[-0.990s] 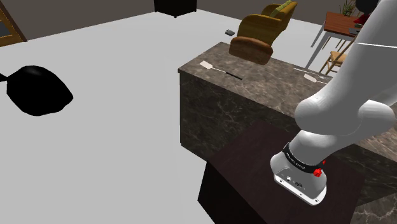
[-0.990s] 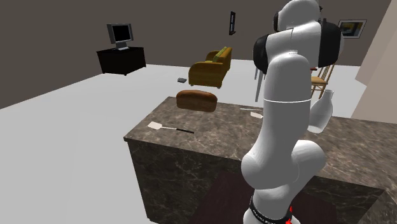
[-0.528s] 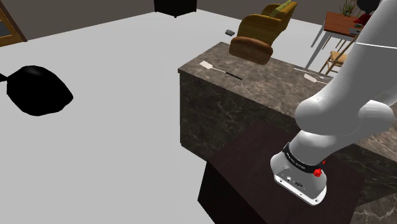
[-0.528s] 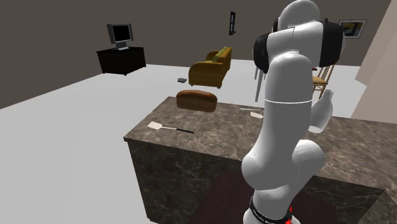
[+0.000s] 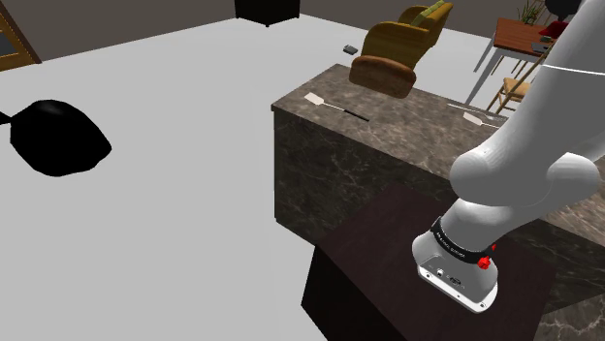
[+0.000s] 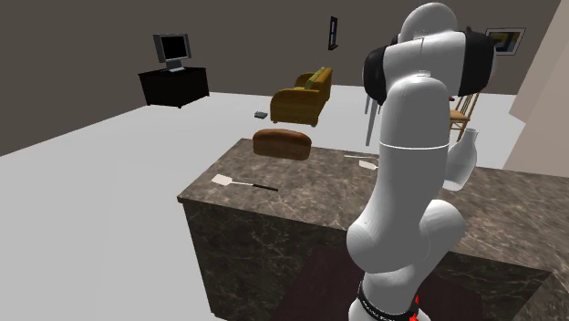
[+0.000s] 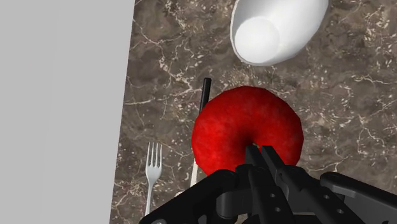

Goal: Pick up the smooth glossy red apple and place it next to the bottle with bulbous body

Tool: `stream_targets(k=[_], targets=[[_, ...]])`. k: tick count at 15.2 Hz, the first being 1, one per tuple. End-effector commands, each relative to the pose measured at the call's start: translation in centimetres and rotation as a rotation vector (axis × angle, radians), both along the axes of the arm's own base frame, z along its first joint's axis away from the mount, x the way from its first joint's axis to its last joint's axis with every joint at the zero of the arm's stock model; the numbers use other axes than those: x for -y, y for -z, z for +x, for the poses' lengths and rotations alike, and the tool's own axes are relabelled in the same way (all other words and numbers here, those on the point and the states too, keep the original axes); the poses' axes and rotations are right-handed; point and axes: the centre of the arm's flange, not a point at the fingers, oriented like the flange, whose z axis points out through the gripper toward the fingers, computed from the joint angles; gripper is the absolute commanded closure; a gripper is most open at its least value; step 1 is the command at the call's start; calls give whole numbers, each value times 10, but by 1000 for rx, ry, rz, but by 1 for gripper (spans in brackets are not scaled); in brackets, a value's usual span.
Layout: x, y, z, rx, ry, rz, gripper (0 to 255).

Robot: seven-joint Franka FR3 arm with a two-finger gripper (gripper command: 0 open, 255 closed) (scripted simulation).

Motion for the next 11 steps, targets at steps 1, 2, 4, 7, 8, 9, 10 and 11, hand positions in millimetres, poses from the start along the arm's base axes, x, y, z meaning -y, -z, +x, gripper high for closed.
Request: stream_targets(k=[1,2,4,7,8,9,10,11], targets=[[1,11,0,0,0,-1,255],[1,16,0,0,0,-1,255],[1,27,0,0,0,-1,255],[1,43,0,0,0,-1,255],[1,48,0,0,0,-1,255],[1,53,0,0,0,-1,255],[1,58,0,0,0,-1,255],[1,64,0,0,0,-1,255]])
